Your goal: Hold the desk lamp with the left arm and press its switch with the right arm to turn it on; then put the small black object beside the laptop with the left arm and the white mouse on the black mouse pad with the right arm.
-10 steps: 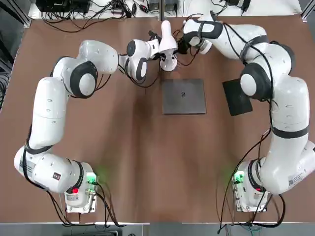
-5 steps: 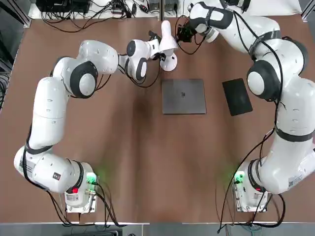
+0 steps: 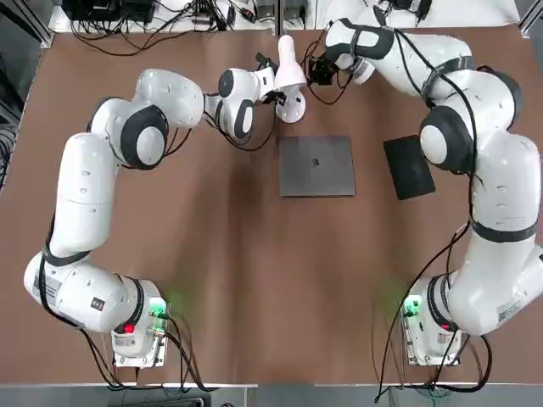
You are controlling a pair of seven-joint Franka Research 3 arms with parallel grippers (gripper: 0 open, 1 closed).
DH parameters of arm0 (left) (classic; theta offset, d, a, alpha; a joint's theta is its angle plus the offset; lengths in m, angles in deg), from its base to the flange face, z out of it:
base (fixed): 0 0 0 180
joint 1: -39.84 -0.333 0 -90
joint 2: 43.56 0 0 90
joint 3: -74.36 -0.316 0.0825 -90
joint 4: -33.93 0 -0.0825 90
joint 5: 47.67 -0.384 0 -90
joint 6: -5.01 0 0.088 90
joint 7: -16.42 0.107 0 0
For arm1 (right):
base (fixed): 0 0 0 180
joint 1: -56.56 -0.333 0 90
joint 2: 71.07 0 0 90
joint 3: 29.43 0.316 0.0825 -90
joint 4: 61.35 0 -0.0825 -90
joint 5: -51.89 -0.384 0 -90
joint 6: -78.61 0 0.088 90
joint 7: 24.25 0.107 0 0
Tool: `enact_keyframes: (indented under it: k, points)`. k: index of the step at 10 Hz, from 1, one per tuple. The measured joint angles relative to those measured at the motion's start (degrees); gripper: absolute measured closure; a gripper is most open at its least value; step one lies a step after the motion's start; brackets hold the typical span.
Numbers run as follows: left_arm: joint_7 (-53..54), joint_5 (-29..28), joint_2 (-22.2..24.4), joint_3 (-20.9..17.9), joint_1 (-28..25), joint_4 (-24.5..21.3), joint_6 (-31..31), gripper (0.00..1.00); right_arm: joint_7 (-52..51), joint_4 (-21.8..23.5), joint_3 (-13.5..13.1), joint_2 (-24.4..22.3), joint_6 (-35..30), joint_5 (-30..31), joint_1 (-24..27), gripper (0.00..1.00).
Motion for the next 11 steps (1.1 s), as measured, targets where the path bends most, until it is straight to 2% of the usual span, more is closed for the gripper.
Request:
enact_keyframes:
  k: [3,11]
  points:
    - [0.0,0.0,0.0,0.0,0.0,0.0,0.0,0.78,0.02,0.15,-0.01,2.59,3.74,0.0,-2.98,0.99]
    - [0.0,0.0,0.0,0.0,0.01,0.0,0.0,0.78,0.02,1.39,-0.03,3.01,5.41,0.0,-4.27,0.99]
